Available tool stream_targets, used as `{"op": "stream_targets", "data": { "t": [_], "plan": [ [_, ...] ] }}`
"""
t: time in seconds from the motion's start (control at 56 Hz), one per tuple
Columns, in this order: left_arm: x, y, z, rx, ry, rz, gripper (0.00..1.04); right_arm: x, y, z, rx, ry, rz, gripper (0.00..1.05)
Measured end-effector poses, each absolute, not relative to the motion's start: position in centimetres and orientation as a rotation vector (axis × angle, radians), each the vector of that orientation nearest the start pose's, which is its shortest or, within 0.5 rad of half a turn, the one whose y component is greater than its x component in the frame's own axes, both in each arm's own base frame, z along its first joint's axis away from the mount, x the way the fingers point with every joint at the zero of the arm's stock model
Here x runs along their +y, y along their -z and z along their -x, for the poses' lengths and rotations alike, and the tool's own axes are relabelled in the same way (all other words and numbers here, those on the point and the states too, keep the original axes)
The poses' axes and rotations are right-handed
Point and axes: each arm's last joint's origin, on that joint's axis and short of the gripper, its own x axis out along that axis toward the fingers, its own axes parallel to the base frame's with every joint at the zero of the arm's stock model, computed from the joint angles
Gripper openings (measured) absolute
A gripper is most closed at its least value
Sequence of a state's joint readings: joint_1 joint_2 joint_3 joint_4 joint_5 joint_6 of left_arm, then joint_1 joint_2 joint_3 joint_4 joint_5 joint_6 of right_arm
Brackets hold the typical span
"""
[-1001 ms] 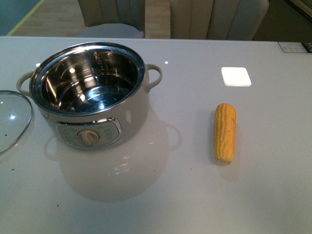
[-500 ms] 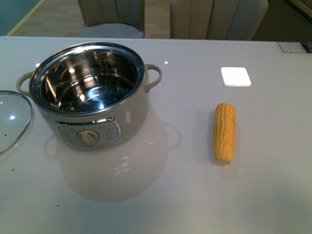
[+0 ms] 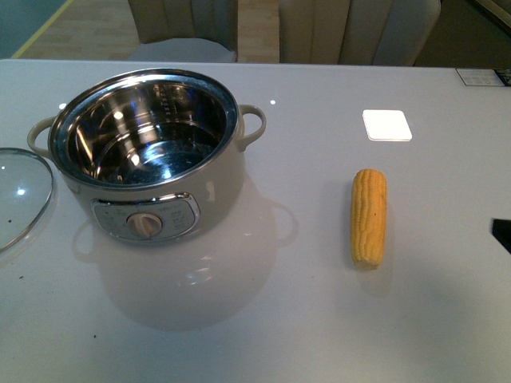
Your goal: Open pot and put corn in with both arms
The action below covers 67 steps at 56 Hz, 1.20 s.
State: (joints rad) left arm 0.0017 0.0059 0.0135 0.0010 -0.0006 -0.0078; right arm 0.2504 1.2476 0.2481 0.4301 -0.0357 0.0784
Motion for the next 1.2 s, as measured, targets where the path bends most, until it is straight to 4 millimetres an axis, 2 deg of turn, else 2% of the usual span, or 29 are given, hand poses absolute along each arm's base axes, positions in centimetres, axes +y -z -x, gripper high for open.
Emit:
{"op": "stream_targets", "data": {
  "t": [0.107, 0.25, 0.5, 0.804, 1.197],
  "plan": [
    [0.0, -16.8, -9.7, -0.009, -0.002, 0.008, 0.98, 6.4, -11.1, -22.1, 0.610, -0.235, 0.034, 0.96],
    [0.0, -16.8, -9.7, -0.009, -0.002, 0.008, 0.98, 7.4, -8.5, -24.8, 0.701, -0.164, 0.087, 0.96],
    [0.0, -16.8, -9.7, -0.009, -0.002, 0.008, 0.98, 9.0, -6.1, -27.9, 0.779, -0.109, 0.130, 0.96],
    [0.0, -16.8, -9.7, -0.009, -0.002, 0.008, 0.98, 11.0, -3.8, -29.8, 0.855, -0.085, 0.140, 0.96],
    [0.0, -16.8, -9.7, -0.009, -0.002, 0.008, 0.98, 11.8, -1.6, -31.6, 0.931, -0.030, 0.074, 0.96]
  ]
}}
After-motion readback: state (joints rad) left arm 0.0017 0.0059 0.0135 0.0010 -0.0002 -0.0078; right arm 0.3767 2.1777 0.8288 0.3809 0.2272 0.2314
